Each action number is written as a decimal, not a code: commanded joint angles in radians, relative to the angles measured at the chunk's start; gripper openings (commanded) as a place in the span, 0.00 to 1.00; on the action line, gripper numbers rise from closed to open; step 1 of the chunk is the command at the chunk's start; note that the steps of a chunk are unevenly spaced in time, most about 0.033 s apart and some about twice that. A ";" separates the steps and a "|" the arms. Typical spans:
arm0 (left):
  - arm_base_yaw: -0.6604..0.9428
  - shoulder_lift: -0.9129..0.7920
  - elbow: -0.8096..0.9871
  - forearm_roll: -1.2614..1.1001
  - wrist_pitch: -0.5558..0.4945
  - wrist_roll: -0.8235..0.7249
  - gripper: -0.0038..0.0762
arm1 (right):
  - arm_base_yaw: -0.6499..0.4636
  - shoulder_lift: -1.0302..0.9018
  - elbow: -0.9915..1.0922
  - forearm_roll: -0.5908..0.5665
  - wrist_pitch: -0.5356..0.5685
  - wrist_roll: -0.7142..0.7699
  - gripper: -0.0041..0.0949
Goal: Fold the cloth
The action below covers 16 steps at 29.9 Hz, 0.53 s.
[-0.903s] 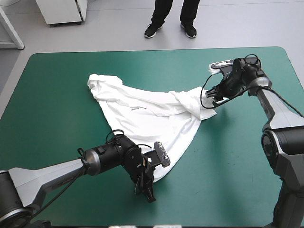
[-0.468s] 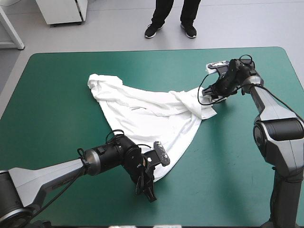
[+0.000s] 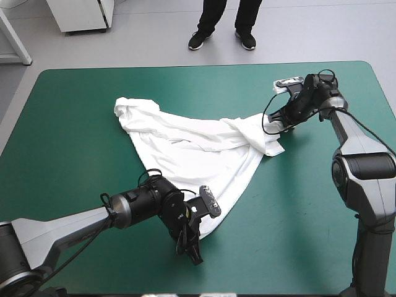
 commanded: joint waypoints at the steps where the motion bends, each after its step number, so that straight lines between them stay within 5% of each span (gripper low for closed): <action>1: -0.010 -0.023 -0.004 -0.024 0.074 -0.012 0.04 | 0.012 0.011 0.014 0.114 0.085 -0.031 0.03; 9: 0.089 -0.156 -0.009 0.023 0.098 -0.084 0.04 | 0.012 -0.086 0.014 0.144 0.140 -0.031 0.03; 16: 0.133 -0.365 -0.187 0.230 0.370 -0.211 0.04 | 0.010 -0.300 0.014 0.145 0.168 -0.031 0.03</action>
